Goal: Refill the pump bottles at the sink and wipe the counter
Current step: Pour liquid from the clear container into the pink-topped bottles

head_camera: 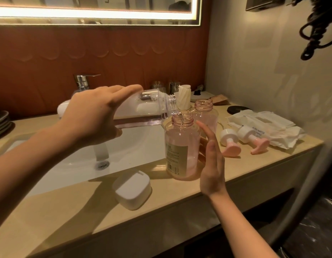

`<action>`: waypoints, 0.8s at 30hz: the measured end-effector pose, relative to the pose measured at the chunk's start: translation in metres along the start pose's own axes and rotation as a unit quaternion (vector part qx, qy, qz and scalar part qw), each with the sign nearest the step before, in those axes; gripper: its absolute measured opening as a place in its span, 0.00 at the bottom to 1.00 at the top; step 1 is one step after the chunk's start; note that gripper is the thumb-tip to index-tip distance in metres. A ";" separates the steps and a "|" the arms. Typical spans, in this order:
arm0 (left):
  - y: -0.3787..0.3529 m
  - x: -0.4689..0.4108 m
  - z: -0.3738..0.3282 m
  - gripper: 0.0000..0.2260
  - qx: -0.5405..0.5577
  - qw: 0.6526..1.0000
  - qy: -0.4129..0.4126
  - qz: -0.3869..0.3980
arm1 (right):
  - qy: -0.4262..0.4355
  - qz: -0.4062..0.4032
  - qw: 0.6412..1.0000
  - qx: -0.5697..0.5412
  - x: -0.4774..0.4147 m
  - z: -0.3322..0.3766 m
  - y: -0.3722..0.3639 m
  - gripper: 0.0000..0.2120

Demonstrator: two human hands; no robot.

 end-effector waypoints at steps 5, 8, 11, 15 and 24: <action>0.000 0.000 -0.001 0.44 0.006 1.000 -0.002 0.004 | 0.002 -0.001 1.000 0.001 0.000 0.000 0.000 0.29; -0.001 0.001 -0.001 0.44 0.010 1.000 -0.001 0.008 | -0.001 0.002 1.000 -0.002 0.000 0.000 0.000 0.29; -0.002 0.001 0.000 0.44 0.008 1.000 0.000 0.006 | -0.005 0.001 1.000 -0.006 0.000 0.002 -0.001 0.29; -0.001 0.000 0.000 0.44 0.003 1.000 -0.001 0.004 | -0.002 -0.003 1.000 0.000 0.000 0.003 -0.001 0.28; -0.001 0.000 0.001 0.44 -0.001 1.000 0.001 0.006 | -0.001 -0.001 1.000 0.013 0.000 0.003 -0.001 0.28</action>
Point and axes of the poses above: each hand's wrist, its own x-axis away from the middle knuckle, its own y-axis out of the back of the hand, z = x × y, the point moved 1 cm from there along -x, towards the middle knuckle, and after that the axes turned 1 degree about -y, right-handed, at the moved point
